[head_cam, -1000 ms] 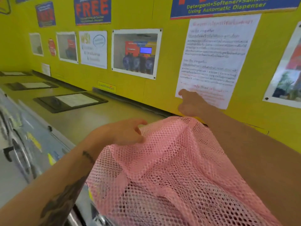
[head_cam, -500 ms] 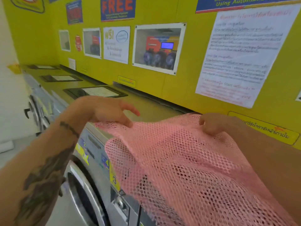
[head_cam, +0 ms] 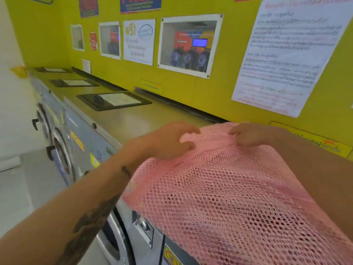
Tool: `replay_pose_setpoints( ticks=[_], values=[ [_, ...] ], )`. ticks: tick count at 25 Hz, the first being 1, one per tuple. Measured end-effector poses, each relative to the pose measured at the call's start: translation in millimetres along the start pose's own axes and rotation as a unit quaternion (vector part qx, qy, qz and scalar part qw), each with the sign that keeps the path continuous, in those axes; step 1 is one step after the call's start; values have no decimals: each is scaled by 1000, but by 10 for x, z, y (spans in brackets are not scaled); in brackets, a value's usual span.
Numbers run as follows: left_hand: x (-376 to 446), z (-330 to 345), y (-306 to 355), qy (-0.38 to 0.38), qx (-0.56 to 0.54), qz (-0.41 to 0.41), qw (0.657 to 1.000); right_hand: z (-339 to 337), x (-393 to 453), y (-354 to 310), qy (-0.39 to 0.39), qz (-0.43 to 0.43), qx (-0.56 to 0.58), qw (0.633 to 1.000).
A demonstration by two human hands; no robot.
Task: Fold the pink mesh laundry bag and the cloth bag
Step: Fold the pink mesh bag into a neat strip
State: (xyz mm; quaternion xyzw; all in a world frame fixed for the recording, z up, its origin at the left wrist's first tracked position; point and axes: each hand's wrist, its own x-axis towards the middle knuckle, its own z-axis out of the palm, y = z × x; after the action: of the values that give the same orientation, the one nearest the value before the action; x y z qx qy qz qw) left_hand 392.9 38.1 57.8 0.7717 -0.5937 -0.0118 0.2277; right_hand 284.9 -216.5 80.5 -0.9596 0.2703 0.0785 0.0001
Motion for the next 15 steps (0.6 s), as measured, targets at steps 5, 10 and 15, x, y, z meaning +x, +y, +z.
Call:
replay_pose_setpoints(
  ticks=[5, 10, 15],
  values=[
    [349, 479, -150, -141, 89, -91, 982, -153, -440, 238, 19, 19, 12, 1000],
    [524, 405, -82, -131, 87, -128, 979, -36, -1053, 615, -22, 52, 3, 998],
    [498, 366, 612, 17, 28, -33, 999, -59, -1797, 1168, -42, 106, -11, 993]
  ],
)
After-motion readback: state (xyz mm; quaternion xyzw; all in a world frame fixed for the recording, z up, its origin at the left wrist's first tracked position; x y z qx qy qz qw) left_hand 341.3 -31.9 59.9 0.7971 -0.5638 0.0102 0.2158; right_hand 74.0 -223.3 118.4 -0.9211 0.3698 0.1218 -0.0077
